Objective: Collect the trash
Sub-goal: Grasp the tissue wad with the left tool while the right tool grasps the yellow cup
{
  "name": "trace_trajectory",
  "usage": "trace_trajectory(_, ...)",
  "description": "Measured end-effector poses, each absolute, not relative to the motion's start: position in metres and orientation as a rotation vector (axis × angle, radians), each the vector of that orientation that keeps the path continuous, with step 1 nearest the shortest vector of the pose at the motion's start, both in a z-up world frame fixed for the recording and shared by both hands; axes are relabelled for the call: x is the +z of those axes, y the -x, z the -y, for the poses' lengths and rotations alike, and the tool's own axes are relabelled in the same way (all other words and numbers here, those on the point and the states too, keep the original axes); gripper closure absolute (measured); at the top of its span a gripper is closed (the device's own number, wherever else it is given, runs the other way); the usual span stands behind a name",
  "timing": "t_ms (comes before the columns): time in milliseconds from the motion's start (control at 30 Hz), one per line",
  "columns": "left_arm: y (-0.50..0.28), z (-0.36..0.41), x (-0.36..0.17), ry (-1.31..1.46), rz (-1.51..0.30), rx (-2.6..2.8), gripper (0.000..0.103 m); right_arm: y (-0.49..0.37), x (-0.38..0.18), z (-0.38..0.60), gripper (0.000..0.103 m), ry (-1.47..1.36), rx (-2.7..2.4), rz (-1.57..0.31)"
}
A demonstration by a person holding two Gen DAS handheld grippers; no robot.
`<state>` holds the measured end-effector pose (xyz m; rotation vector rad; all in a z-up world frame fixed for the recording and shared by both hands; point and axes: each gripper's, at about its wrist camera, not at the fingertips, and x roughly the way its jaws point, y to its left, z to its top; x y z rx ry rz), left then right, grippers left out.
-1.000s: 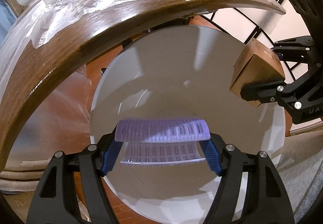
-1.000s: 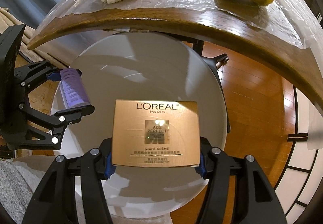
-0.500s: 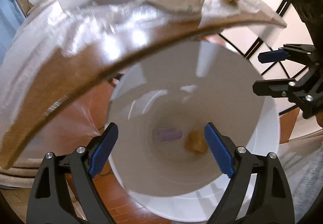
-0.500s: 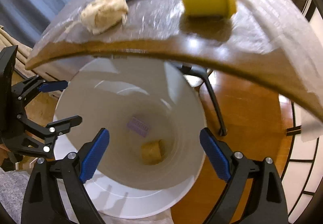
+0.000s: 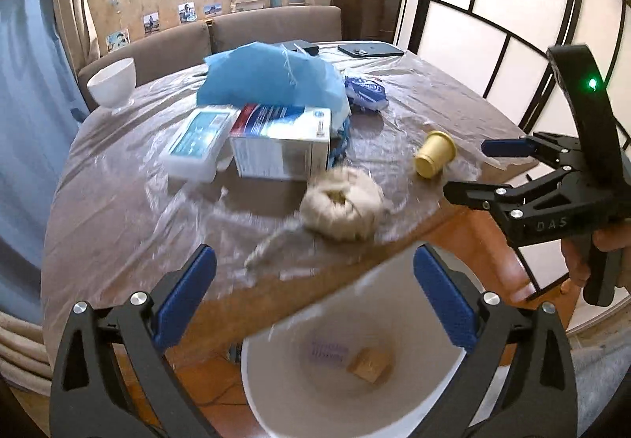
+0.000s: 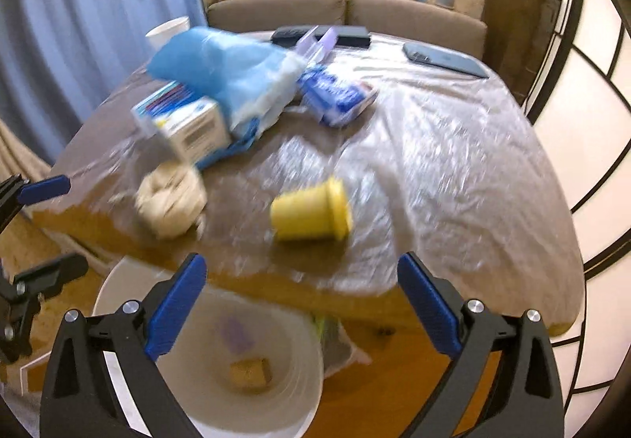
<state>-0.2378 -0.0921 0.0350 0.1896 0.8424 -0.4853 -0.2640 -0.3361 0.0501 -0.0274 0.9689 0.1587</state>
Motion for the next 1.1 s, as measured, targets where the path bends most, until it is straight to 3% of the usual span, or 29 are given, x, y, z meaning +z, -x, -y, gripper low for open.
trace_trajectory(700,0.195,0.118,0.016,-0.199,-0.879,-0.499,0.002,0.229,0.031,0.331,0.009,0.040,0.202,-0.976)
trace_trajectory(833,0.193,0.119,0.016,-0.197,-0.890,-0.496,0.002,0.228,0.030,0.331,0.016,0.044,0.214,-0.979)
trace_trajectory(1100,0.193,0.123,0.016,-0.206,-0.901,-0.496,0.002,0.231,0.026,0.326,0.016,0.072,0.231,-0.981)
